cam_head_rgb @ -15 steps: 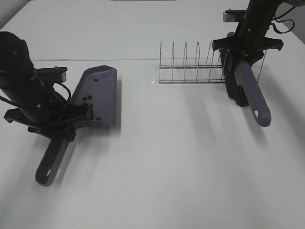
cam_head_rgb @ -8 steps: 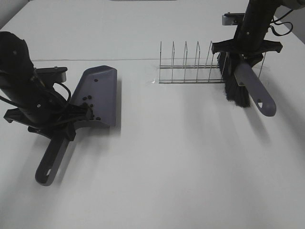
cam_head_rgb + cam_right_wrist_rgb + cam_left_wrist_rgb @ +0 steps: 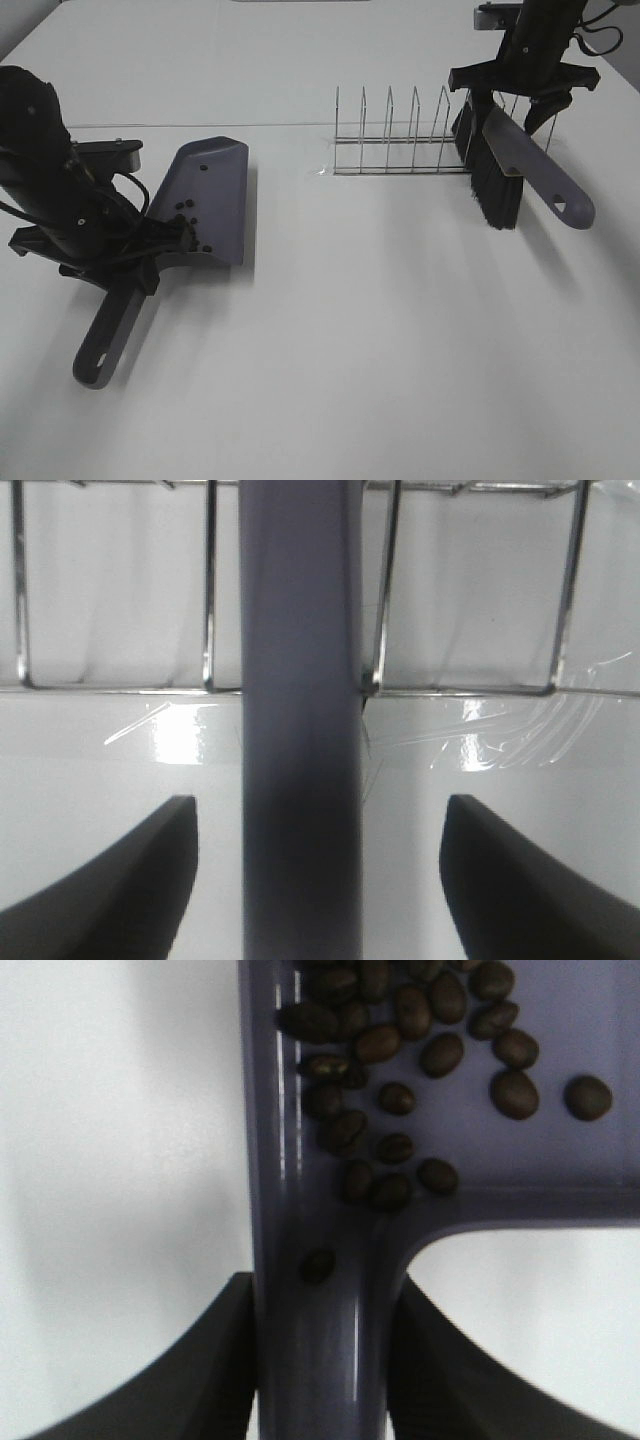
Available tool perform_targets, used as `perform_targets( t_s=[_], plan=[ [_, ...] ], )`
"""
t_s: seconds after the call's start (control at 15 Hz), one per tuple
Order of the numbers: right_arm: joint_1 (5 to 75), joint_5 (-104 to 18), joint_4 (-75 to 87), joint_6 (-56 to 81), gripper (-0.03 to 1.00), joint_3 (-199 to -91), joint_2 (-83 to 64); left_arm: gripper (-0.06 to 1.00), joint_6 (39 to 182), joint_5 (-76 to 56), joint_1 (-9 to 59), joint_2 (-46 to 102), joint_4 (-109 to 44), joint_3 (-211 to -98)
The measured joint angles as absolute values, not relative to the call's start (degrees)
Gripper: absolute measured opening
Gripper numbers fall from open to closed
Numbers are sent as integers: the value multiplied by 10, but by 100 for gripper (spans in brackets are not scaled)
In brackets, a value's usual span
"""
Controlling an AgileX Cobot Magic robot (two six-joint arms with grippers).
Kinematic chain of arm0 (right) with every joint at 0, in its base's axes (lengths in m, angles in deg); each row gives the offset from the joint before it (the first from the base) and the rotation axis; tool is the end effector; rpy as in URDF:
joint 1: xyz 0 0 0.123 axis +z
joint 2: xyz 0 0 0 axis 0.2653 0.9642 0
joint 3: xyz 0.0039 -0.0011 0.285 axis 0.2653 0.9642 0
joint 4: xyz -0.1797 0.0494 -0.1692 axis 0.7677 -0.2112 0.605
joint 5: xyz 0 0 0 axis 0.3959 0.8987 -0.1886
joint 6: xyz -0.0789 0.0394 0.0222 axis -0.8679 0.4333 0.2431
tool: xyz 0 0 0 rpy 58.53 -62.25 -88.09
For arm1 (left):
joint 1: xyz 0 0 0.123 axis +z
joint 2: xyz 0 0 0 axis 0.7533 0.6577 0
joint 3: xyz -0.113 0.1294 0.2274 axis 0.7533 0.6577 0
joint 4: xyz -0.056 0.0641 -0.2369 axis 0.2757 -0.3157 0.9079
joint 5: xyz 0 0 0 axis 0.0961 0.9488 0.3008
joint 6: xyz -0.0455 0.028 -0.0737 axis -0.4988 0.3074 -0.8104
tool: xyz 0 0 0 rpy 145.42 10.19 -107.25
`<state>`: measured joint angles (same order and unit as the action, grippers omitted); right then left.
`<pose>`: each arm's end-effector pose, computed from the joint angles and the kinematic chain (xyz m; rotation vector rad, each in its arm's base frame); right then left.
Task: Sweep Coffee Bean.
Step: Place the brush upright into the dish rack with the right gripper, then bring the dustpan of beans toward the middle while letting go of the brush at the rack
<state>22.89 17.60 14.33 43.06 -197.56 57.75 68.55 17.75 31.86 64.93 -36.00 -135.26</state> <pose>0.5170 0.0671 0.1937 0.0012 2.8444 0.0411 0.3320 -0.1102 0.1272 0.0285 2.9216 -0.2312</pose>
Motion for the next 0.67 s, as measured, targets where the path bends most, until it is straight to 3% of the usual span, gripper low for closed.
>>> perform_targets(
  t_s=[0.4,0.67],
  plan=[
    [229,174,137,431,66,-1961,476,36,681,164,293,649,-332,-1353],
    [229,174,129,431,66,-1812,378,36,645,156,273,677,-330,-1353]
  ],
)
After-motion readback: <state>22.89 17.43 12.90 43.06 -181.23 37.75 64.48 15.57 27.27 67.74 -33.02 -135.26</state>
